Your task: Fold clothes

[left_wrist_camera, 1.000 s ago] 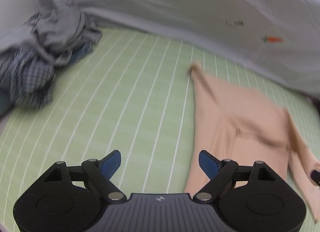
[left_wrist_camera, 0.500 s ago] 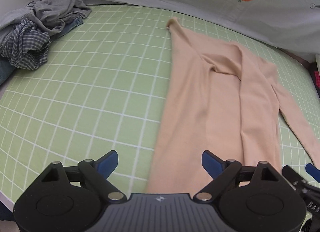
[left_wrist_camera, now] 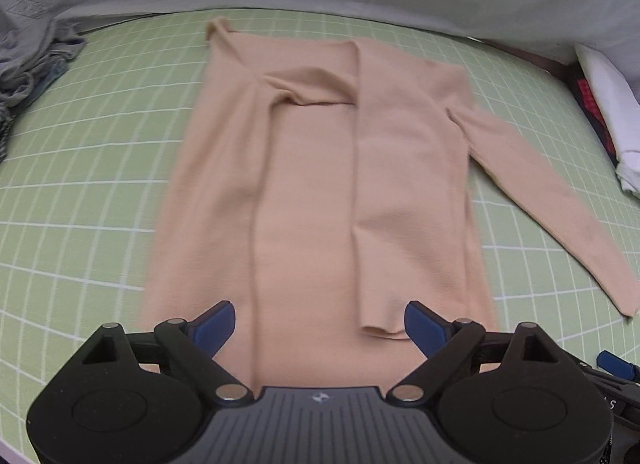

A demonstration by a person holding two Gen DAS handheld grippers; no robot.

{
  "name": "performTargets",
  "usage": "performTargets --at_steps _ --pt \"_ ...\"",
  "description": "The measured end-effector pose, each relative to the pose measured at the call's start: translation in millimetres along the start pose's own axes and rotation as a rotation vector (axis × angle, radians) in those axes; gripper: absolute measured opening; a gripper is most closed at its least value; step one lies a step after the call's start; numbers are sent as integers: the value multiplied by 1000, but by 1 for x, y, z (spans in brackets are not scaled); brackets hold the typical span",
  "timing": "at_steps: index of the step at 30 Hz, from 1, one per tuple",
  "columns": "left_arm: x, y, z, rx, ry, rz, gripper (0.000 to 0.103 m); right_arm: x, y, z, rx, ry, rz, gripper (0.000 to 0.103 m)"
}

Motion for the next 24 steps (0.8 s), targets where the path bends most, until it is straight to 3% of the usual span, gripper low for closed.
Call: performTargets --at_steps 7,10,12,15,24 --pt "0 -25 19 19 47 60 66 1 -4 0 26 18 -43 103" --pt "2 -31 24 49 66 67 46 0 -4 0 25 24 -46 103" --pt "4 -34 27 60 79 67 23 0 -4 0 26 24 -46 103" --pt "6 -35 26 65 67 71 7 1 -4 0 25 21 -47 103" --pt "2 -14 -11 142 -24 12 3 1 -3 1 47 14 -11 103"
Point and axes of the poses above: each gripper's, at about its wrist camera, not at the fingertips, and z roughly the way its jaws point, y to its left, x to its underside, the point moved 6 cm from there along z, roughly the way its jaws point, and after that the axes turned 2 degrees about -x, right-handed, at the moved point
